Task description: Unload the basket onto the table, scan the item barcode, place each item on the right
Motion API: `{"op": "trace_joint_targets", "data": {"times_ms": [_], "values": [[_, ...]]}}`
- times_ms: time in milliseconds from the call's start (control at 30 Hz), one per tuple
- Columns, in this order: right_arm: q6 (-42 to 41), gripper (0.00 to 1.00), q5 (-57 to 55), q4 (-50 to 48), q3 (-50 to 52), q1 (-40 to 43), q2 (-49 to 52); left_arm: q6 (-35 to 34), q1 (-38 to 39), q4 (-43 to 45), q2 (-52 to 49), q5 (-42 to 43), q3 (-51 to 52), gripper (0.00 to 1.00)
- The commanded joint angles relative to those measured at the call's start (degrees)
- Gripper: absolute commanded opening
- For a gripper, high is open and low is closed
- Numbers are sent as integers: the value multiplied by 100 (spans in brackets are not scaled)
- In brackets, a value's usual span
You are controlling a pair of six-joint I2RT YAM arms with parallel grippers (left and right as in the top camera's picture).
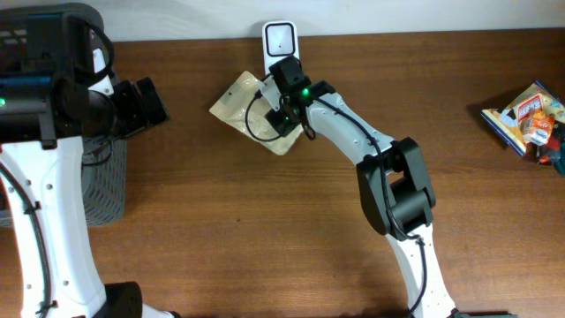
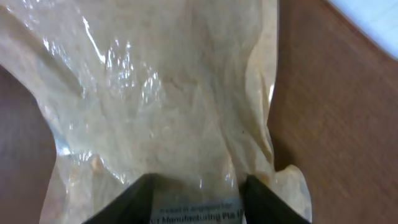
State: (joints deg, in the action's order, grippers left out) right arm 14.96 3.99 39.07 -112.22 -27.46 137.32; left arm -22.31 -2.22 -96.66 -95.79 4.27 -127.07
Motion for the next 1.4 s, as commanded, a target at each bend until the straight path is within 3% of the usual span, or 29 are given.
{"op": "trace_joint_targets", "data": {"times_ms": [0, 100, 133, 200, 233, 467, 667, 700, 767, 800, 867, 1033, 1267, 1367], "values": [[-280, 45, 96, 1128, 162, -50, 57, -59, 20, -4, 24, -22, -9, 99], [-501, 51, 94, 1593, 162, -96, -280, -59, 20, -4, 24, -22, -9, 99], [-496, 57, 92, 1602, 146, -114, -422, -57, 20, -4, 24, -22, -9, 99], [-490, 79, 90, 1491, 35, -151, -549, -57, 20, -4, 24, -22, -9, 99], [-490, 83, 94, 1285, 2, -151, -549, -57, 20, -4, 24, -22, -9, 99], [439, 85, 216, 791, 46, -153, 17, -57, 20, -4, 24, -22, -9, 99], [728, 67, 308, 1259, 48, -260, 199, -57, 20, -4, 24, -22, -9, 99], [721, 57, 306, 1464, 48, -258, 199, -57, 20, -4, 24, -22, -9, 99], [699, 50, 308, 1714, 48, -258, 199, -57, 20, -4, 24, -22, -9, 99], [496, 48, 306, 1779, 48, -258, 199, -57, 20, -4, 24, -22, -9, 99], [181, 31, 306, 1746, 81, -258, 199, -57, 20, -4, 24, -22, -9, 99], [-979, 4, 289, 1344, 42, -243, 192, -57, 20, -4, 24, -22, -9, 99], [-1049, 4, 289, 1364, -35, -240, 190, -57, 20, -4, 24, -22, -9, 99], [-1617, 4, 293, 1366, -179, -170, 190, -57, 20, -4, 24, -22, -9, 99]]}}
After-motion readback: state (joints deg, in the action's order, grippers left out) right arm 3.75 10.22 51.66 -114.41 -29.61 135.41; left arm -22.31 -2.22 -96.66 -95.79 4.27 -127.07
